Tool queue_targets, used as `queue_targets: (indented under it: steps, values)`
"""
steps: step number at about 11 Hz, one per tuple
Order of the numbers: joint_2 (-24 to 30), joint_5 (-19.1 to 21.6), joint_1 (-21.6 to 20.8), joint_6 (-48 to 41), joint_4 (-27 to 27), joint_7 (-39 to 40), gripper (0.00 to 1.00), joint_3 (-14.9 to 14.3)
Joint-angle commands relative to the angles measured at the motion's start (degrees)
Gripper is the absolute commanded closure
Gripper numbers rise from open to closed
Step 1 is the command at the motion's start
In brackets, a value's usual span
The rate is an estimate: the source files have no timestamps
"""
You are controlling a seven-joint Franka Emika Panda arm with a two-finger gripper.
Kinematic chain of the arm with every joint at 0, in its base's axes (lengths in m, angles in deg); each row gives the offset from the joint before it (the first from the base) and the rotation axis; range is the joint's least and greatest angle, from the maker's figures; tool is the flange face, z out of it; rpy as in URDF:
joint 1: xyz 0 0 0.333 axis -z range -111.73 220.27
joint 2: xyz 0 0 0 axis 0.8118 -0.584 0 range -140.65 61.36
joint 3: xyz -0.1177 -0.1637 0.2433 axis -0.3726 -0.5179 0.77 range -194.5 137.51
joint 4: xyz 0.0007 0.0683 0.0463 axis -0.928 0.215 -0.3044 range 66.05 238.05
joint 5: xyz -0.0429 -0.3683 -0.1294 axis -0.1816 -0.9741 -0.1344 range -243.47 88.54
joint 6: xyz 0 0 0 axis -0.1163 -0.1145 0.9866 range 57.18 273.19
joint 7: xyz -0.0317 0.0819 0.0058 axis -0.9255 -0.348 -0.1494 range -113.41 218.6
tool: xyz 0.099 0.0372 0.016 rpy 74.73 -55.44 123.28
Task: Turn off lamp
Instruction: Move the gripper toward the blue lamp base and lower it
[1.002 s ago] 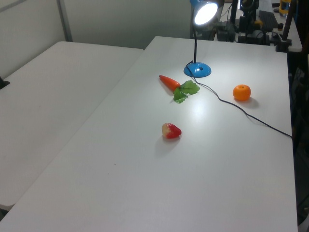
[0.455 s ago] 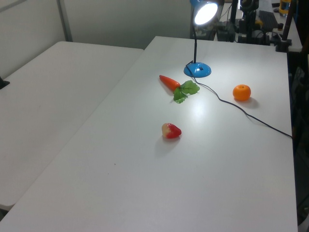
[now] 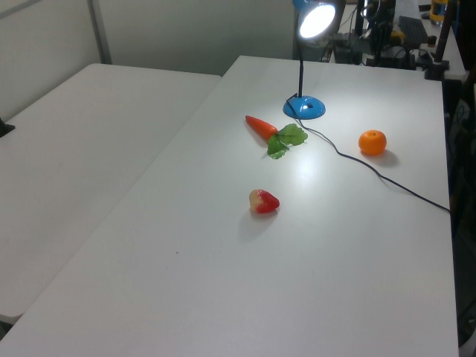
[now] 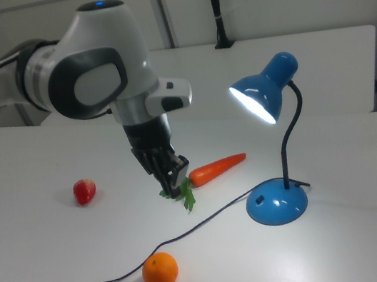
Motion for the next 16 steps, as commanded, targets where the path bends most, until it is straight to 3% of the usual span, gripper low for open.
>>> queue_targets:
  steps: [1, 3, 9, 16]
  values:
    - [0.47, 1.3, 2.02, 13.5, 6.48, -7.22, 0.86, 0.0]
    - [-1.62, 1.3, 3.08, 23.53, 8.95, -10.84, 0.87, 0.17]
    - [-12.61, 0.42, 2.64, 41.66, 8.08, -27.36, 0.97, 1.67]
    - [-21.57, -0.02, 2.73, 49.94, 2.9, -28.26, 1.0, 1.67]
